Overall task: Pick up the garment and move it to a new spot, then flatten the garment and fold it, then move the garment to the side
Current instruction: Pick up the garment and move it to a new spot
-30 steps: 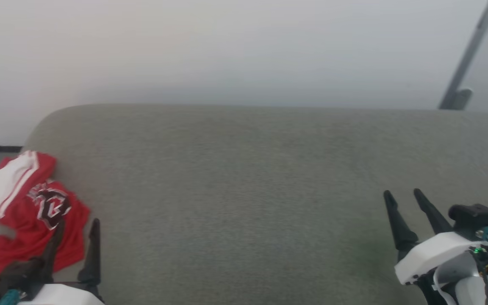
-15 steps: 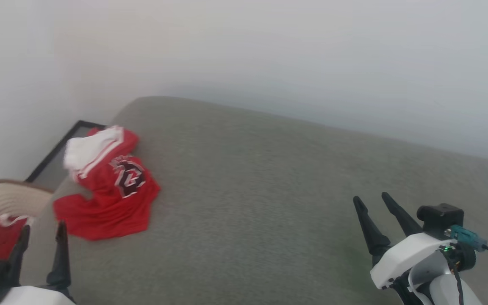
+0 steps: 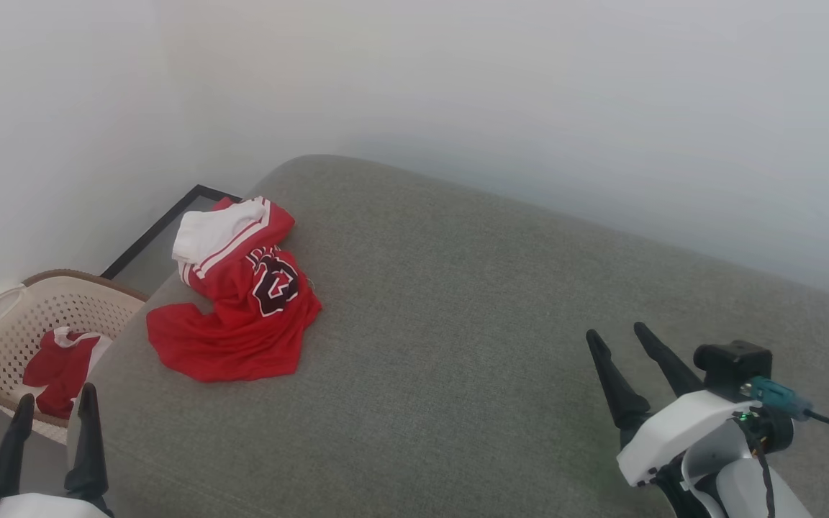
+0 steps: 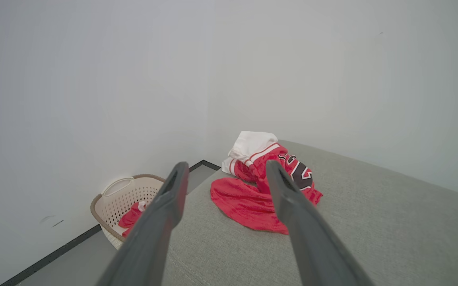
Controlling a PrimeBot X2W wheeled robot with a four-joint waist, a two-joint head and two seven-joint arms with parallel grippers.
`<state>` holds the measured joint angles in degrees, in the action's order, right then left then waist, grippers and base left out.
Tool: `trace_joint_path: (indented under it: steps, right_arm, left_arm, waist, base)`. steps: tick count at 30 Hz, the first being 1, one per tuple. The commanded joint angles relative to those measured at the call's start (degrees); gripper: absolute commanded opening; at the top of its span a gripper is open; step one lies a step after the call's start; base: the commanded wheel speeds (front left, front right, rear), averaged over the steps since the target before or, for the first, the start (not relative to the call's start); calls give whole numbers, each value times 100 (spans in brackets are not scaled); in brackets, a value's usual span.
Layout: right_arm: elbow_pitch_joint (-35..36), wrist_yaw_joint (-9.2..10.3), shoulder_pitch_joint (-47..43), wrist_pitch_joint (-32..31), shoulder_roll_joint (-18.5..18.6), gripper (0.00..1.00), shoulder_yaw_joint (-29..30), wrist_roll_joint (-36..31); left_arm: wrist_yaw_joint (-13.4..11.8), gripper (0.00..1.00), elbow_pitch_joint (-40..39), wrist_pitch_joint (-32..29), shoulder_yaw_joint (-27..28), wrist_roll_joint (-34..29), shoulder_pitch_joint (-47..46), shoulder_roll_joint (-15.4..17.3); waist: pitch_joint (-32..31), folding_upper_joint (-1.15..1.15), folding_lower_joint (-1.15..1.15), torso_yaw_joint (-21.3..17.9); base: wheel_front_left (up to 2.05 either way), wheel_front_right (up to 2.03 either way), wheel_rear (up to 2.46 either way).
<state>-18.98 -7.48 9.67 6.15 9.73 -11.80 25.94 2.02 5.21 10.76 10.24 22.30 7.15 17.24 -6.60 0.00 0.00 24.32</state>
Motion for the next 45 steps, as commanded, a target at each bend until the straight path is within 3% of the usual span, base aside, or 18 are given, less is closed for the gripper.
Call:
trace_joint_path:
  steps: [1, 9, 18, 27, 35, 45]
  right_arm:
    - [-22, -3, 35, 49, 39, 100, 6, 51]
    - [61, -3, 138, -19, 142, 100, 95, -12]
    - [399, -3, 490, -250, 314, 100, 217, -202]
    - [840, -3, 865, -483, 526, 100, 329, -366]
    - [1209, -3, 1040, -674, 641, 100, 393, -482]
    - [1701, -3, 1142, -974, 768, 100, 540, -628]
  left_arm:
    - [-25, 100, -5, -56, 5, 107, 64, -32]
    - [27, 100, 117, -305, -4, 272, -380, 91]
    - [220, 100, 822, -464, 31, 542, -1514, 466]
    - [429, 100, 2190, -572, -81, 844, -2823, 850]
    - [518, 100, 3421, -951, -251, 1210, -3693, 982]
    - [537, 100, 5302, -2264, -539, 1606, -4793, 950]
  waist:
    - [3, 0, 0, -1]
    - [252, 0, 0, -292]
    - [1106, 0, 0, -904]
    - [2056, 0, 0, -1398]
    - [2615, 0, 0, -1590]
    - [3164, 0, 0, -1625]
  base:
    - [0, 0, 0]
    - [0, 0, 0]
    - [0, 0, 0]
    - [0, 0, 0]
    - [0, 0, 0]
    - [0, 0, 0]
